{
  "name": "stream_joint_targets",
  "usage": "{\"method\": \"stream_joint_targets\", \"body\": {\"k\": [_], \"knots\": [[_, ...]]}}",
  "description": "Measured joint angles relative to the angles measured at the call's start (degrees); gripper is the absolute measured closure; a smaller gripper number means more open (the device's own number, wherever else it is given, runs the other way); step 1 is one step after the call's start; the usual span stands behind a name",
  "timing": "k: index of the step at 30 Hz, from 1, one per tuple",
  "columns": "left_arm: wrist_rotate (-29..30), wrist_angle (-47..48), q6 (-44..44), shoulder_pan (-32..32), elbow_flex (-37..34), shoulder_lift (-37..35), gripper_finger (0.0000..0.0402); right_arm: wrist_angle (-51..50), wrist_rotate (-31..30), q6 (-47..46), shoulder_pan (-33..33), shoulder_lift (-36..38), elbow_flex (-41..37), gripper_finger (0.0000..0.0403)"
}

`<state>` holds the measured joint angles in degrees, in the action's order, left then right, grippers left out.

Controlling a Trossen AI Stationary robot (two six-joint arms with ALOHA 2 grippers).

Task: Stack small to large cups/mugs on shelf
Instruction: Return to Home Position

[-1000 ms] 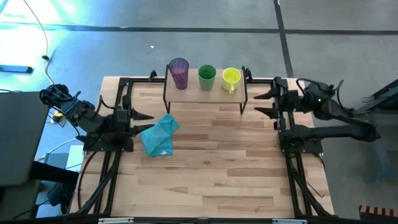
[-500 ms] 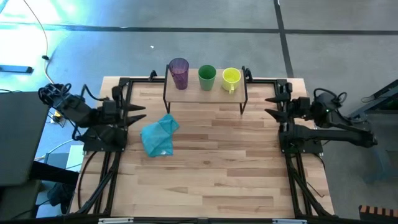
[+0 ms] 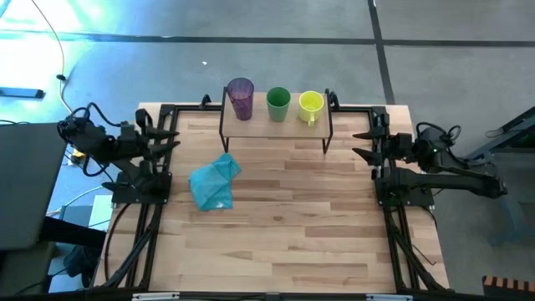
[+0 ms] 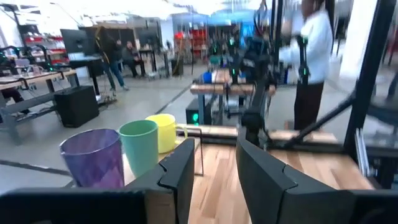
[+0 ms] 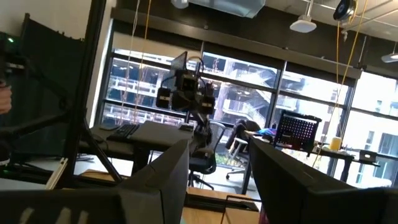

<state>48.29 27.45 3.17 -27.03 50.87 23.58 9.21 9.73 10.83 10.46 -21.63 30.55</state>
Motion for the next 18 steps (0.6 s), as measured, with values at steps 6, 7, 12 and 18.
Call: {"method": "stream_joint_targets", "body": {"k": [6, 7, 12, 18], "knots": [[-3.77, -4.42, 4.73, 0.0, -6.56, -11.76, 0.0293, 2.36, -0.71, -0.26, 0.0, 0.0, -2.88, 0.024], [-4.98, -5.26, 6.18, 0.0, -7.29, -13.34, 0.0293, 2.73, -0.71, -0.28, 0.0, -0.02, -3.22, 0.024], [-19.21, -9.39, 14.57, 0.0, -9.62, -18.05, 0.0293, 5.78, -0.76, -0.27, 0.0, -0.02, -4.61, 0.024], [-23.22, -11.74, 17.56, -0.02, -11.61, -17.66, 0.0293, 6.45, -0.85, 0.06, 0.0, -1.05, -5.23, 0.024]]}}
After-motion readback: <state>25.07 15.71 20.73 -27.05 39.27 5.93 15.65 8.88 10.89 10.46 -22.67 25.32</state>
